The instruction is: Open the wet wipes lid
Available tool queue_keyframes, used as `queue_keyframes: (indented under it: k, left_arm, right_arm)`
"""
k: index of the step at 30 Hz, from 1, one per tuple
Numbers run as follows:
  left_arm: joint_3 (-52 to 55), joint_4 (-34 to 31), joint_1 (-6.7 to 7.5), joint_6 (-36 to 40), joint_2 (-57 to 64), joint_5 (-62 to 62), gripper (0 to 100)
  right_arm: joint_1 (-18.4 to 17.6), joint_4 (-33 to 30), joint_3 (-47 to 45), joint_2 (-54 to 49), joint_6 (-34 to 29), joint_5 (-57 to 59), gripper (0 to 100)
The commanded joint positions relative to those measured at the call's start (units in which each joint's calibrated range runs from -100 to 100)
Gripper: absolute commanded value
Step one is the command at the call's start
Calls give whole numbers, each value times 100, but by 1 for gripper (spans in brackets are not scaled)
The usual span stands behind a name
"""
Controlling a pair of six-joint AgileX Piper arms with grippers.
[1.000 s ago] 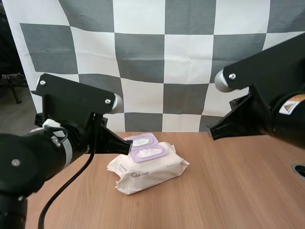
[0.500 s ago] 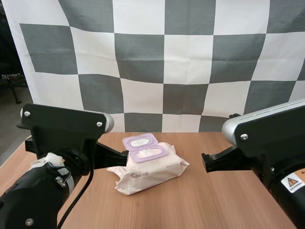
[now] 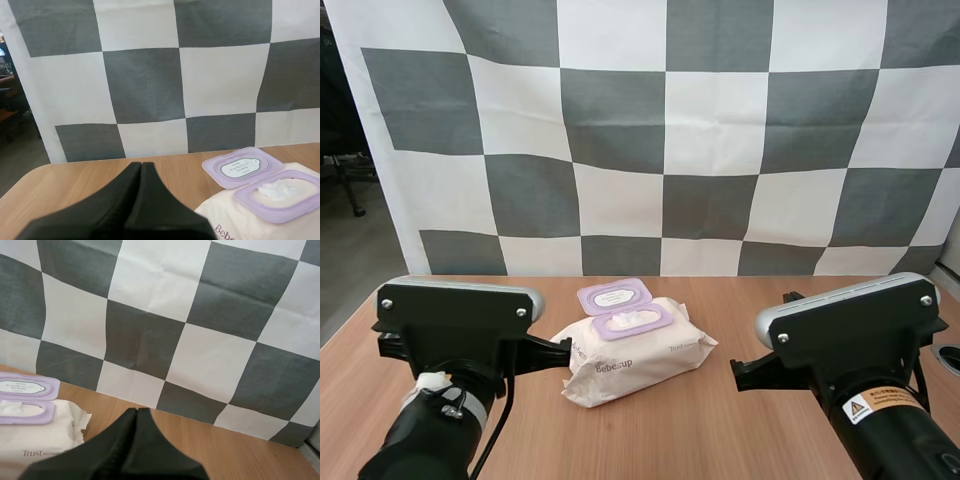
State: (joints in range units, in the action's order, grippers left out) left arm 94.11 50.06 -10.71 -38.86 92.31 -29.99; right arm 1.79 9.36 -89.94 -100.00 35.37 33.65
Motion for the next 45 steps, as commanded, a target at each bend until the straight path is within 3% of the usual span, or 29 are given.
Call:
queue_keyframes:
  k: [1, 5, 10, 14, 19, 21, 26, 28, 32, 37, 41, 45]
  left_arm:
    - [264, 394, 0, -280, 2, 224, 0]
    - [589, 394, 0, -727, 2, 936, 0]
    - [589, 951, 0, -409, -21, 3150, 0]
    - [589, 1334, 0, -409, -21, 3355, 0]
    - [589, 1243, 0, -66, -21, 3580, 0]
    - [589, 466, 0, 744, -21, 3706, 0]
    - [589, -2899, 0, 3547, -21, 3688, 0]
    - [589, -3589, 0, 4262, -21, 3606, 0]
    - [589, -4038, 0, 4769, -21, 2999, 0]
    - [589, -4500, 0, 4820, -21, 1804, 0]
    - [589, -4374, 0, 4377, -21, 731, 0]
    - [589, -4349, 77, 4384, -21, 715, 0]
  right_arm:
    - [-3, 30, -48, 0, 4, 226, 0]
    - [-3, 55, -48, 0, 4, 231, 0]
    - [-3, 55, -48, 0, 4, 231, 0]
    - [-3, 55, -48, 0, 4, 231, 0]
    - [-3, 55, -48, 0, 4, 231, 0]
    - [-3, 55, -48, 0, 4, 231, 0]
    - [-3, 55, -48, 0, 4, 231, 0]
    - [-3, 55, -48, 0, 4, 231, 0]
    - [-3, 55, -48, 0, 4, 231, 0]
    - [-3, 55, -48, 0, 4, 231, 0]
    - [-3, 55, -48, 0, 4, 231, 0]
    - [-3, 55, -48, 0, 4, 231, 0]
